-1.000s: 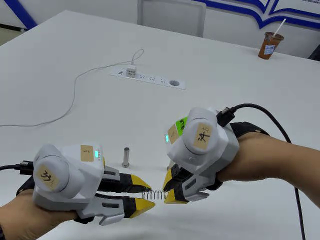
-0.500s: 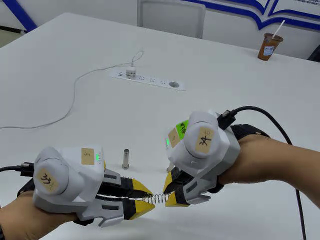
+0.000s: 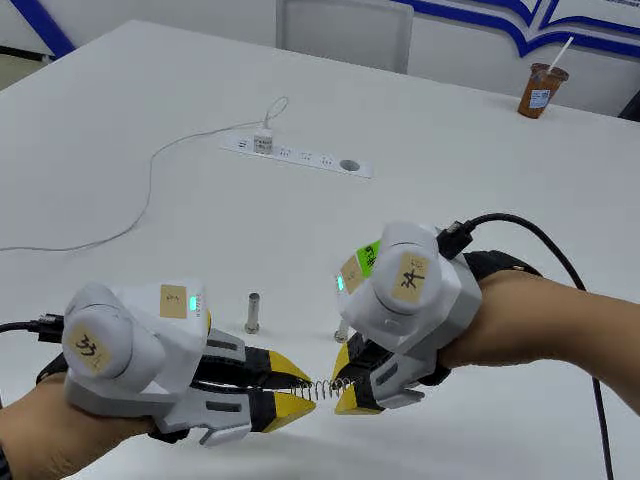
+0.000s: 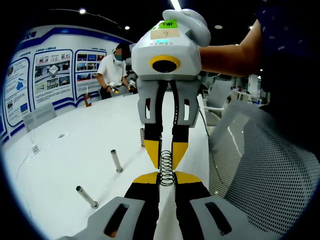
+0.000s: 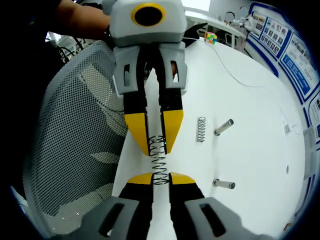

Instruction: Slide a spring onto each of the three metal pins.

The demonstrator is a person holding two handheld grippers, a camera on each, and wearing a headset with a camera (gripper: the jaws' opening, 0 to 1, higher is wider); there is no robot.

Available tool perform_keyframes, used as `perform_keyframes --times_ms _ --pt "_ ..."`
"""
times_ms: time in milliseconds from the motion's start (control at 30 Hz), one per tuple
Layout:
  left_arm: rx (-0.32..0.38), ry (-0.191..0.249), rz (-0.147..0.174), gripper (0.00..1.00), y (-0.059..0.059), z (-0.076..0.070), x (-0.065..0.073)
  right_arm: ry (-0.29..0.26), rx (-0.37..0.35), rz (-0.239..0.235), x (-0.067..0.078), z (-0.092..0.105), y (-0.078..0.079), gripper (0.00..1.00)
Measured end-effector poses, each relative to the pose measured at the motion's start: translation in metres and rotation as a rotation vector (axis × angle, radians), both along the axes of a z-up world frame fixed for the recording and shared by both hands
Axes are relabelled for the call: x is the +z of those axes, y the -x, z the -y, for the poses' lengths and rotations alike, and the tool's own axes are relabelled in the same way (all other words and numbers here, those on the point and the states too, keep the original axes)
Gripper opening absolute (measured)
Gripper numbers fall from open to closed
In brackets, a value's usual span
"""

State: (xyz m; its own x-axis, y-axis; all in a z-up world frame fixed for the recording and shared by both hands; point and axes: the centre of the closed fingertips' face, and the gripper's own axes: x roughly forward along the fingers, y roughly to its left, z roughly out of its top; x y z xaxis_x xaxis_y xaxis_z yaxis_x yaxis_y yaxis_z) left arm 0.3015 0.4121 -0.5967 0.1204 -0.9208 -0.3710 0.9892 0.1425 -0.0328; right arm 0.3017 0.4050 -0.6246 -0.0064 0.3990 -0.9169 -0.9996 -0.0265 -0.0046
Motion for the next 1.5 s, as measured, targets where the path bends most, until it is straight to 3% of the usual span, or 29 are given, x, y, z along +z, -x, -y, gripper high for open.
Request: perform_keyframes --times_ms 667,1000,1500 --pt "0.014 -0.012 -0.017 0.10 -0.002 0.000 -0.011 -0.073 -0.018 0.007 0.030 -0.022 0.000 0.12" --pt "0.014 -0.012 -0.022 0.10 -0.001 0.000 -0.013 -0.072 0.009 0.013 0.033 -0.033 0.003 0.12" --pt "0.012 -0.016 -0.019 0.11 -0.001 0.002 -0.014 -0.057 0.010 0.009 0.032 -0.031 0.003 0.12"
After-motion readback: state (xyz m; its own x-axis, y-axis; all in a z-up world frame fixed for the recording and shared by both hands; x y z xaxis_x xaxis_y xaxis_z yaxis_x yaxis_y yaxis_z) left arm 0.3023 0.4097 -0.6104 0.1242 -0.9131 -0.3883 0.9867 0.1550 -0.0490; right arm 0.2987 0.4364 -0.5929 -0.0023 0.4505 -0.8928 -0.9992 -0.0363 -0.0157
